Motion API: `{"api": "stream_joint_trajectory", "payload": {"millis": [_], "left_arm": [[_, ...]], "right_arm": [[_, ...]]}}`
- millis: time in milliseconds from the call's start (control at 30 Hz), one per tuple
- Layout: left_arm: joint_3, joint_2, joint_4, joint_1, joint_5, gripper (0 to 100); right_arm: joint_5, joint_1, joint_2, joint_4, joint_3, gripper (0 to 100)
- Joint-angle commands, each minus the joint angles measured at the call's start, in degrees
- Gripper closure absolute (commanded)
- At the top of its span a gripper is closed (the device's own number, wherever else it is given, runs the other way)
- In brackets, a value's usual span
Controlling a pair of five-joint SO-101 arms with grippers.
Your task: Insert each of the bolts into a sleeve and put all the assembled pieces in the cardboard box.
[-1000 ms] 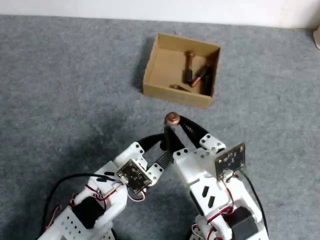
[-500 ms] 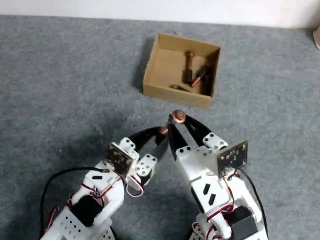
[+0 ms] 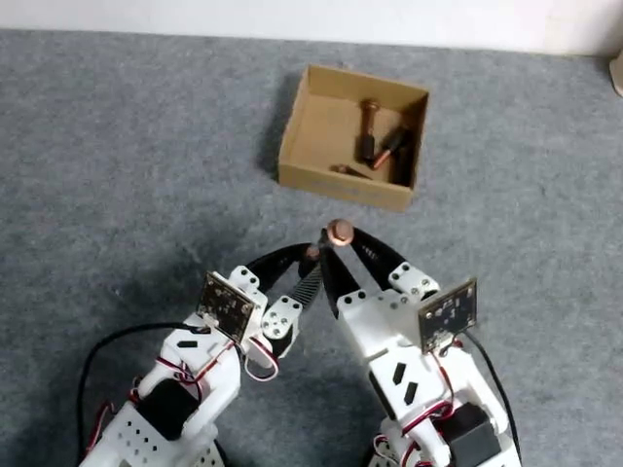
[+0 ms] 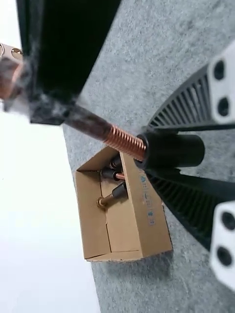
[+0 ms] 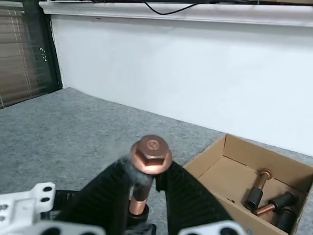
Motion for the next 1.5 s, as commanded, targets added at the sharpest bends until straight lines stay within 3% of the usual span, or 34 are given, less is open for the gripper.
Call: {"api": "stream_joint_trajectory", "payload": {"millis": [0, 400, 633, 867, 1333, 1467], "left_arm": [[-2.51, -1.45, -1.76, 1.27, 0.18, 100], [-2.42, -1.45, -1.58, 2.07, 0.18, 100], [-2.95, -1.45, 3.25, 7.34, 0.09, 100], [-3.12, -1.45, 3.08, 7.34, -6.59, 100], [-5.41, -1.45, 3.34, 4.62, -3.96, 100], [-7.78, -1.45, 6.77, 4.70, -3.87, 100]], "right_arm": [[0.70, -0.48, 0.22, -0.31, 0.75, 99.4], [0.79, -0.48, 0.22, -1.27, 1.89, 99.4], [3.78, -1.10, 0.22, -1.27, 1.89, 99.4], [4.48, -3.03, 0.22, -1.27, 1.89, 99.4], [4.66, -3.03, 0.22, -1.27, 1.98, 99.4], [4.66, -3.03, 0.22, -1.27, 1.98, 99.4]]}}
